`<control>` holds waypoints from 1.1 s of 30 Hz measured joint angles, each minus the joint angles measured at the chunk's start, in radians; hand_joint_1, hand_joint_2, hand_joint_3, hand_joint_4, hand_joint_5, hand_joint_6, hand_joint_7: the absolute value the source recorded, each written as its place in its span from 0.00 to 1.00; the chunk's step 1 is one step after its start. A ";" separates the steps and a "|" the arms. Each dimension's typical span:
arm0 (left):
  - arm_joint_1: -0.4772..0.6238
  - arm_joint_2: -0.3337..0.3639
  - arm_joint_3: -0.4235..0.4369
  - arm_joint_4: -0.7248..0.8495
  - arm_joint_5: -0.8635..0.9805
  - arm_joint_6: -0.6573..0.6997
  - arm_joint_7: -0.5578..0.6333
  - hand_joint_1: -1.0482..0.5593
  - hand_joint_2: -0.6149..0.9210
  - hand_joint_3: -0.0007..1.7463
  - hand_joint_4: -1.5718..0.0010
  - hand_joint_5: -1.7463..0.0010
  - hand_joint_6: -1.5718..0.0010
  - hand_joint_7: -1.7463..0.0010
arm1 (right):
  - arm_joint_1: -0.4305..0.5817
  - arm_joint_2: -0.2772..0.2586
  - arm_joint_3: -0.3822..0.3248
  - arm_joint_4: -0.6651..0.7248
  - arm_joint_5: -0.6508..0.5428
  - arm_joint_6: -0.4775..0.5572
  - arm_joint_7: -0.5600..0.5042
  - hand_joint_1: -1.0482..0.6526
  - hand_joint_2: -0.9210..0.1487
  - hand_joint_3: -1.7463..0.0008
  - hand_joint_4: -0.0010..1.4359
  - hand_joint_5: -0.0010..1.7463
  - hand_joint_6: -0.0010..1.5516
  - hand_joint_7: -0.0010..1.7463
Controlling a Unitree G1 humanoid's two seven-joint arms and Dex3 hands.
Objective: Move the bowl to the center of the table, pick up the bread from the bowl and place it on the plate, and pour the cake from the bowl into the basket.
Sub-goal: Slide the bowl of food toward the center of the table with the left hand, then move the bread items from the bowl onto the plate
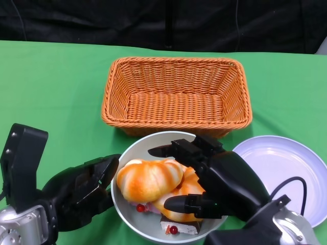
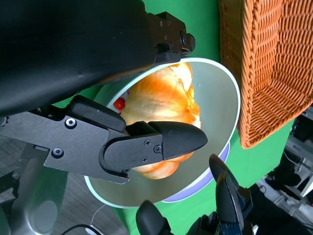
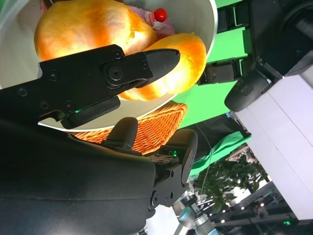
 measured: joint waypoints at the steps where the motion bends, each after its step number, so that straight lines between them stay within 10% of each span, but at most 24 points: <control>1: 0.000 -0.002 -0.001 -0.001 0.002 0.000 0.004 0.20 1.00 0.36 0.99 0.98 0.93 0.98 | -0.006 0.000 0.007 0.006 -0.008 0.009 -0.003 0.31 0.00 0.97 0.00 0.60 0.07 0.41; 19: 0.036 0.025 -0.077 -0.019 0.276 -0.193 0.126 0.21 1.00 0.40 0.89 0.88 0.86 0.97 | -0.171 0.039 0.132 0.368 -0.087 -0.006 -0.222 0.39 0.00 0.98 0.26 0.49 0.29 0.25; 27: 0.044 0.028 -0.083 -0.018 0.321 -0.239 0.126 0.20 1.00 0.41 0.91 0.86 0.88 0.99 | -0.257 0.115 0.170 0.603 -0.114 -0.096 -0.535 0.50 0.02 0.95 0.55 0.78 0.60 0.38; 28: 0.048 0.027 -0.083 -0.018 0.325 -0.242 0.126 0.20 1.00 0.41 0.91 0.86 0.87 0.99 | -0.271 0.118 0.172 0.626 -0.116 -0.115 -0.569 0.52 0.03 0.92 0.59 0.84 0.62 0.46; 30: 0.056 0.023 -0.083 -0.019 0.328 -0.252 0.126 0.20 1.00 0.41 0.92 0.85 0.86 0.98 | -0.293 0.121 0.174 0.666 -0.122 -0.163 -0.653 0.54 0.40 0.43 0.70 0.97 0.54 0.87; 33: 0.066 0.016 -0.081 -0.018 0.328 -0.256 0.126 0.19 1.00 0.40 0.92 0.84 0.86 0.98 | -0.314 0.122 0.176 0.692 -0.132 -0.221 -0.743 0.54 0.56 0.22 0.74 1.00 0.53 0.99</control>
